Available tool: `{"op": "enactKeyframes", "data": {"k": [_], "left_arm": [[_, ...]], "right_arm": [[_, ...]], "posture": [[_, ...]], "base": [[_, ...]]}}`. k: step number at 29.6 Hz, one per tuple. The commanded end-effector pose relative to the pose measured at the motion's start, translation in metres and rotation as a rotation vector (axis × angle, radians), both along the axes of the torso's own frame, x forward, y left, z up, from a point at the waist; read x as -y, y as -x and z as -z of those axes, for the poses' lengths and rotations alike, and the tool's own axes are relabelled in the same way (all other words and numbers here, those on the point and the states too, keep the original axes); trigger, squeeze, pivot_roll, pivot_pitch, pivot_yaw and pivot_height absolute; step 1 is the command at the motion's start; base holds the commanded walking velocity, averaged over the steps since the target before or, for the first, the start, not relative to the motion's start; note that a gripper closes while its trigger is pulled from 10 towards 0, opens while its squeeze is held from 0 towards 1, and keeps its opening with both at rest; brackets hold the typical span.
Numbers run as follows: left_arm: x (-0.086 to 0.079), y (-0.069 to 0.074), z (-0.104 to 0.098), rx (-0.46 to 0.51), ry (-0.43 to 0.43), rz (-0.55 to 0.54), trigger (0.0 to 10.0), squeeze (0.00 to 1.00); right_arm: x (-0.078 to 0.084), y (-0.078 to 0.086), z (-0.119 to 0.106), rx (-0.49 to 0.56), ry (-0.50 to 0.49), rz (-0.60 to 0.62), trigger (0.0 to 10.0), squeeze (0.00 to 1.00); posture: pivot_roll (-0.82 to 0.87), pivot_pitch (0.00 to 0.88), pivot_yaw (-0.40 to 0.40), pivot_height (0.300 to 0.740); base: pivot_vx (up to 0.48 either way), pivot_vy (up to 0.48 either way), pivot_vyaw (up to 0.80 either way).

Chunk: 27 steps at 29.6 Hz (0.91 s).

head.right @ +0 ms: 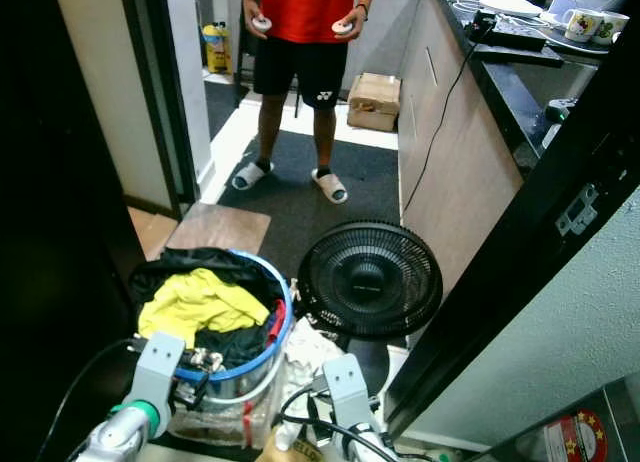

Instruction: Clothes washing

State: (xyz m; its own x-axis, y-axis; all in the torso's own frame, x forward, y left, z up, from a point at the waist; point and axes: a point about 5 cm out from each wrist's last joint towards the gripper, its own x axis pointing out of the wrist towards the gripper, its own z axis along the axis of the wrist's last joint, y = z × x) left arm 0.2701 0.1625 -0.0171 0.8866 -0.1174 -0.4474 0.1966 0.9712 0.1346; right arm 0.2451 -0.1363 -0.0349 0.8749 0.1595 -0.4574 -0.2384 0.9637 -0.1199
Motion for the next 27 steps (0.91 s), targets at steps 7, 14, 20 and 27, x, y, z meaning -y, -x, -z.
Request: {"op": "enactKeyframes", "data": {"k": [7, 14, 20, 27], "left_arm": [[-0.0021, 0.0011, 0.0011, -0.003, -0.015, -0.009, 10.0, 0.00], [-0.0029, 0.0005, 0.0008, -0.002, -0.020, -0.021, 10.0, 0.00], [-0.0029, 0.0006, 0.0010, -0.002, -0.020, -0.027, 10.0, 0.00], [-0.0028, 0.0007, 0.0011, -0.001, -0.022, -0.032, 10.0, 0.00]], "right_arm": [[0.0017, 0.0029, 0.0014, 0.001, -0.017, 0.027, 10.0, 0.00], [0.0007, 0.0003, 0.0000, 0.004, -0.005, 0.011, 10.0, 0.00], [0.0007, -0.0006, -0.0003, 0.002, 0.008, 0.000, 10.0, 0.00], [-0.0008, -0.0008, -0.0002, 0.000, 0.021, -0.021, 10.0, 0.00]], "posture": [[0.05, 0.000, 0.017, 0.740], [0.05, 0.000, 0.010, 0.740], [0.06, 0.000, 0.004, 0.740], [0.06, 0.000, 0.003, 0.740]], "base": [[0.000, 0.000, 0.00], [-0.310, 0.000, 0.00], [-0.342, 0.000, 0.00], [-0.345, 0.000, 0.00]]}}
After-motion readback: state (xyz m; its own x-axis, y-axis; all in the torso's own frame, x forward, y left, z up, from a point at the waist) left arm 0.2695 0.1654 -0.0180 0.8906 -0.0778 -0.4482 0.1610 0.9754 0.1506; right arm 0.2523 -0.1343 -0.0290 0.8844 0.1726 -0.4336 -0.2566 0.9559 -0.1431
